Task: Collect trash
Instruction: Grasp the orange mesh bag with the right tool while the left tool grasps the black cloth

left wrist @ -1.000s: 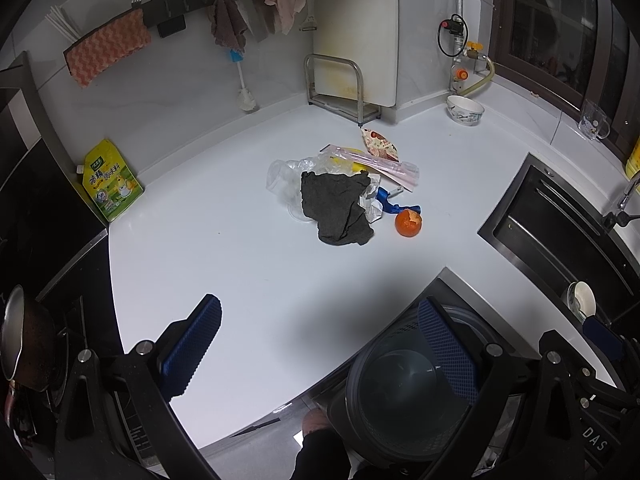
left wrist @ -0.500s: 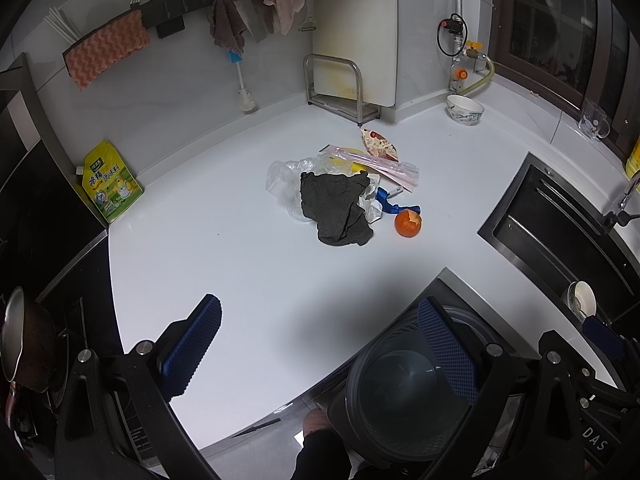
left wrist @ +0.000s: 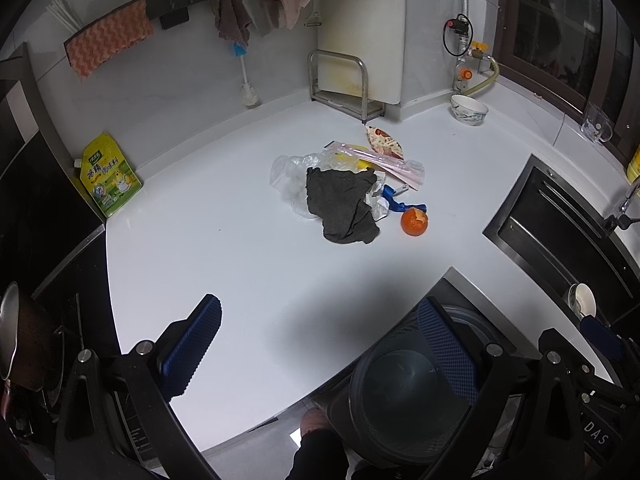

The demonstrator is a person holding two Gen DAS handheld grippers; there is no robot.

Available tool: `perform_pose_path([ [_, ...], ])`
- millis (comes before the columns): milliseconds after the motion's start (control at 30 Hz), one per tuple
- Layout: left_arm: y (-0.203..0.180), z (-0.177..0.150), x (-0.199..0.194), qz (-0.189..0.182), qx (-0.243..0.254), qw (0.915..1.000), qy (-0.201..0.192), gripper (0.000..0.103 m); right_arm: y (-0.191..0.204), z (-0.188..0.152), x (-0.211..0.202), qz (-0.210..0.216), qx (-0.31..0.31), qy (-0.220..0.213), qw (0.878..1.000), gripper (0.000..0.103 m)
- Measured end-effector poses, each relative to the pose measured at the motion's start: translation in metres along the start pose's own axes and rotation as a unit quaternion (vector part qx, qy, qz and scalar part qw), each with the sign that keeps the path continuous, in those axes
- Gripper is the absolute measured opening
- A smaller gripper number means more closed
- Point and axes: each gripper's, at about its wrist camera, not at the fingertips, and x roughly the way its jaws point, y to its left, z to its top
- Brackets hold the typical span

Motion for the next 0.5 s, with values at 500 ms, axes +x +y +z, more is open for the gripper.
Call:
perform_pose_path([
  [500, 0.046, 0.028, 0.085, 0.000, 0.005, 0.9999, -0.012, 0.097, 0.019, 0.028, 0.103, -0.003, -0.020, 0.018, 1.000, 0.077],
])
